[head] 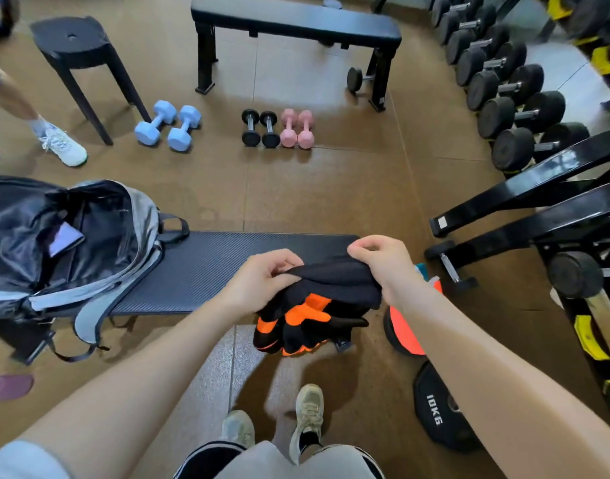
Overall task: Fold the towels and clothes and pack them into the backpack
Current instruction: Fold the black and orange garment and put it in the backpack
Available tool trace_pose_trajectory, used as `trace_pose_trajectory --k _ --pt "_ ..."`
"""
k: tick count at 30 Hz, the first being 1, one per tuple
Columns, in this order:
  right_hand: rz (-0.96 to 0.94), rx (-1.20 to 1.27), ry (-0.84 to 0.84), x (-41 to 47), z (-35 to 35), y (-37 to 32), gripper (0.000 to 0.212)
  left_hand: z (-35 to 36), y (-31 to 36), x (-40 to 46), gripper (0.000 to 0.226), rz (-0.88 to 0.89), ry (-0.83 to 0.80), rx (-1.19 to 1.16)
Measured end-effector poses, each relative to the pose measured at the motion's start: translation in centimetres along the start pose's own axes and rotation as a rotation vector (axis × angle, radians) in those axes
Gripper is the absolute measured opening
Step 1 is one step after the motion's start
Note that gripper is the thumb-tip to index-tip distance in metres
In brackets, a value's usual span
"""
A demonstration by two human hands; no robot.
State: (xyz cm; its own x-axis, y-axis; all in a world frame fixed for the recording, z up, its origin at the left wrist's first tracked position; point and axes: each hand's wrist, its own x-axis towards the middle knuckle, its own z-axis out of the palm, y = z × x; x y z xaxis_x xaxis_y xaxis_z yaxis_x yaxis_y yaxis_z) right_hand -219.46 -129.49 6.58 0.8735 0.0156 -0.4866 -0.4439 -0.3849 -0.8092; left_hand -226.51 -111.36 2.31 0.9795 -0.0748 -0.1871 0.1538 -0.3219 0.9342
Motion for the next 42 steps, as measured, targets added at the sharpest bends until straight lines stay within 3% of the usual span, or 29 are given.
trace_pose_trajectory --k 2,6,10,12,14,17,18,20,23,25,27,30,33,37,42 --pt "0.048 -0.027 0.008 0.2 0.1 0.4 0.006 -1.2 -0.3 -0.1 0.022 0.018 -0.093 0.118" --pt "0.296 0.469 -0.076 0.7 0.7 0.2 0.008 -3.1 -0.5 -0.2 0.028 -0.030 -0.051 0.127" --pt "0.133 0.812 -0.123 0.7 1.7 0.7 0.022 -3.8 0.5 -0.1 0.025 -0.124 0.119 -0.136" --pt "0.051 0.830 -0.204 -0.3 2.2 1.0 0.041 -3.7 1.3 0.5 0.026 -0.175 0.164 -0.254" --pt "-0.069 0.516 -0.178 -1.9 3.2 1.5 0.061 -3.5 2.3 0.9 0.024 -0.217 0.152 -0.338" --pt "-0.570 -0.223 -0.003 -3.6 5.7 3.0 0.068 -3.5 3.1 1.0 0.024 -0.192 0.095 -0.281" --pt "-0.692 -0.380 0.014 -3.7 6.5 3.4 0.071 -3.6 3.2 0.9 0.025 -0.171 0.071 -0.243" --pt "-0.745 -0.491 0.051 -3.4 7.5 3.3 0.074 -4.2 3.3 0.7 0.031 -0.126 0.017 -0.142" --pt "-0.735 -0.598 0.091 -2.4 7.4 2.3 0.038 -4.6 2.9 0.0 0.036 -0.043 -0.039 -0.018" --pt "-0.743 -0.629 -0.008 -2.0 6.7 2.2 0.024 -4.1 1.7 -0.9 0.022 -0.040 0.001 -0.089" --pt "-0.662 -0.433 -0.212 -2.4 5.7 2.0 0.020 -3.5 0.0 -1.5 0.012 -0.047 -0.006 -0.165" --pt "-0.471 -0.098 -0.419 -3.1 3.8 1.5 0.018 -3.2 -2.6 -1.0 0.018 -0.044 -0.188 0.025" --pt "-0.425 0.088 -0.332 -1.8 0.4 1.7 0.024 -2.8 -3.6 -0.3 0.023 -0.068 -0.303 0.258" --pt "-0.320 0.208 -0.234 0.5 -4.7 3.4 0.025 -1.0 -5.2 0.6 0.011 -0.208 -0.350 0.176" --pt "-0.152 0.251 -0.002 4.2 -11.0 7.4 0.029 4.9 -1.7 4.1 0.024 -0.064 -0.086 0.258"
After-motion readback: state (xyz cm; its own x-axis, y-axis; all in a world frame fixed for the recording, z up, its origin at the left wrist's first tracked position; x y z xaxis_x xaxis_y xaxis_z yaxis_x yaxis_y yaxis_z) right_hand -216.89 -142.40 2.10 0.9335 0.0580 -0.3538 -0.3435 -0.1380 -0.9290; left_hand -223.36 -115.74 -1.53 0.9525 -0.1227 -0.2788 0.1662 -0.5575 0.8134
